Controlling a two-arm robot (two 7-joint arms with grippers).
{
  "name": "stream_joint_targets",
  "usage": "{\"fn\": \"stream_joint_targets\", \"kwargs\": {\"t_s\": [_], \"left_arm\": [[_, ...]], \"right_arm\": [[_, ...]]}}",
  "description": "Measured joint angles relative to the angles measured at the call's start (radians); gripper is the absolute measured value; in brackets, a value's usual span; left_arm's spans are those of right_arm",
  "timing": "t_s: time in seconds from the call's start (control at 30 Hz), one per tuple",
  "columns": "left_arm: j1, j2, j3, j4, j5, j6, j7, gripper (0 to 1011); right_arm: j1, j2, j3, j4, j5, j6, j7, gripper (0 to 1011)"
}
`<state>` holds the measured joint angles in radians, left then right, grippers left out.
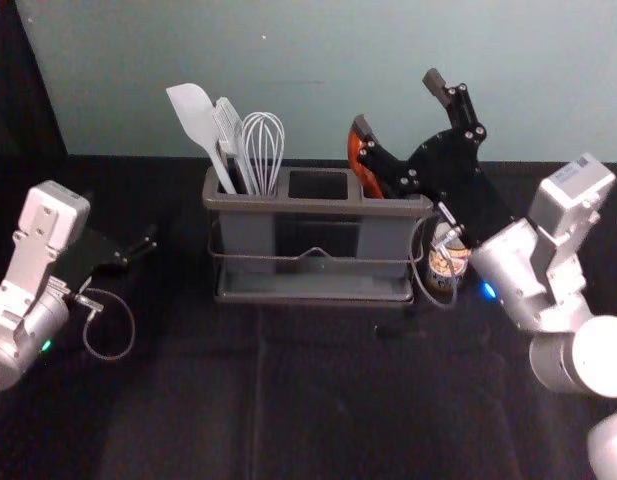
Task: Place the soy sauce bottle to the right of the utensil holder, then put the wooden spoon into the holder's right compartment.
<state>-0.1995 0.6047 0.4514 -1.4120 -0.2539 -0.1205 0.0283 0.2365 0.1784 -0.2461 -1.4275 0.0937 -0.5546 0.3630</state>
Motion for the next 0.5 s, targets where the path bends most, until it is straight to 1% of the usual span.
{"fn": "stream_joint_targets", "kwargs": {"t_s": [0.03,0.07,0.1,0.13,0.17,0.2,0.23,0.3,0.33,0.47,0.5], "left_arm": [[0.0,0.0,0.0,0.0,0.0,0.0,0.0,1005],[0.0,0.0,0.0,0.0,0.0,0.0,0.0,1005],[0.0,0.0,0.0,0.0,0.0,0.0,0.0,1005],[0.0,0.0,0.0,0.0,0.0,0.0,0.0,1005],[0.0,0.0,0.0,0.0,0.0,0.0,0.0,1005],[0.0,0.0,0.0,0.0,0.0,0.0,0.0,1005],[0.0,0.0,0.0,0.0,0.0,0.0,0.0,1005],[0.0,0.0,0.0,0.0,0.0,0.0,0.0,1005],[0.0,0.0,0.0,0.0,0.0,0.0,0.0,1005],[0.0,0.0,0.0,0.0,0.0,0.0,0.0,1005],[0.0,0.0,0.0,0.0,0.0,0.0,0.0,1005]], "right_arm": [[-0.013,0.004,0.002,-0.018,0.0,0.013,-0.004,1002],[-0.013,0.004,0.002,-0.018,0.0,0.013,-0.004,1002],[-0.033,0.011,0.004,-0.051,-0.001,0.032,-0.009,1003],[-0.043,0.015,0.006,-0.067,-0.001,0.045,-0.013,1002],[-0.067,0.025,0.009,-0.104,-0.002,0.073,-0.018,1002],[-0.08,0.03,0.01,-0.123,-0.003,0.087,-0.021,1003],[-0.106,0.041,0.013,-0.159,-0.008,0.12,-0.027,1003],[-0.134,0.055,0.014,-0.203,-0.016,0.16,-0.034,1003],[-0.161,0.069,0.016,-0.242,-0.026,0.206,-0.043,1002],[-0.22,0.097,0.023,-0.327,-0.04,0.308,-0.063,1003],[-0.247,0.107,0.027,-0.363,-0.046,0.349,-0.073,1003]]}}
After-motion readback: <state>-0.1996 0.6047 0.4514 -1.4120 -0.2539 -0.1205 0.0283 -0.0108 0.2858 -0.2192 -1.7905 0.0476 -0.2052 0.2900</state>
